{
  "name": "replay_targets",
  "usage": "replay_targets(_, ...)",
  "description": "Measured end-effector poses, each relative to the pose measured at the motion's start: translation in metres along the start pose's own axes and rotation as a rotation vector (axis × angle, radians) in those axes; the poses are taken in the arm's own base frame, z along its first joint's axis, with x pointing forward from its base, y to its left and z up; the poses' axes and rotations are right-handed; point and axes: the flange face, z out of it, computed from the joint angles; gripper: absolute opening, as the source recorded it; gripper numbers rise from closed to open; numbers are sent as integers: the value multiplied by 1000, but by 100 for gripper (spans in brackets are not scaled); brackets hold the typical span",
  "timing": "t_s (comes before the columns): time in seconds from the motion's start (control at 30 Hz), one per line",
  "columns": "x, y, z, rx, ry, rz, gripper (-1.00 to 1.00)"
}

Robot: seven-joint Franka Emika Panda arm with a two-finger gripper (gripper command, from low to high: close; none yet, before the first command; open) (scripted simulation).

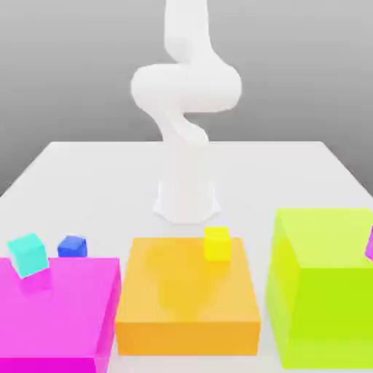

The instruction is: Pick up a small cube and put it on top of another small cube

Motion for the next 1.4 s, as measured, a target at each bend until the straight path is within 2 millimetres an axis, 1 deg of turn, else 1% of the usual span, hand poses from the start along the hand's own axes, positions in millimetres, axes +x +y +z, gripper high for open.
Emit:
replay_targets(0.03,10,11,18,-24,-9,47,0)
replay_targets(0.1,30,40,58,-83,-23,151,0)
replay_targets(0.2,55,97,113,-180,-37,315,0)
replay_targets(0.3,68,171,164,-299,-41,484,0)
replay_targets(0.4,69,253,203,-423,-41,655,0)
replay_targets(0.5,57,339,231,-546,-39,828,0)
replay_targets(0.6,31,422,247,-666,-37,1002,0)
replay_targets(0.63,19,454,247,-709,-26,1081,0)
replay_targets(0.7,-15,512,243,-793,-2,1248,0)
replay_targets(0.73,-35,536,241,-834,9,1330,0)
replay_targets(0.77,-56,550,244,-871,10,1387,0)
replay_targets(0.8,-73,557,245,-895,17,1433,0)
replay_targets(0.83,-82,555,247,-902,29,1463,0)
replay_targets(0.9,-95,542,249,-898,57,1506,0)
replay_targets(1.03,-115,513,250,-869,122,1583,0)
replay_targets(1.07,-117,513,251,-870,137,1592,0)
replay_targets(1.13,-121,520,257,-878,160,1599,0)
replay_targets(1.27,-131,535,274,-885,174,1597,0)
replay_targets(1.37,-142,544,288,-875,161,1603,0)
replay_targets(1.4,-146,546,292,-869,152,1608,-100)
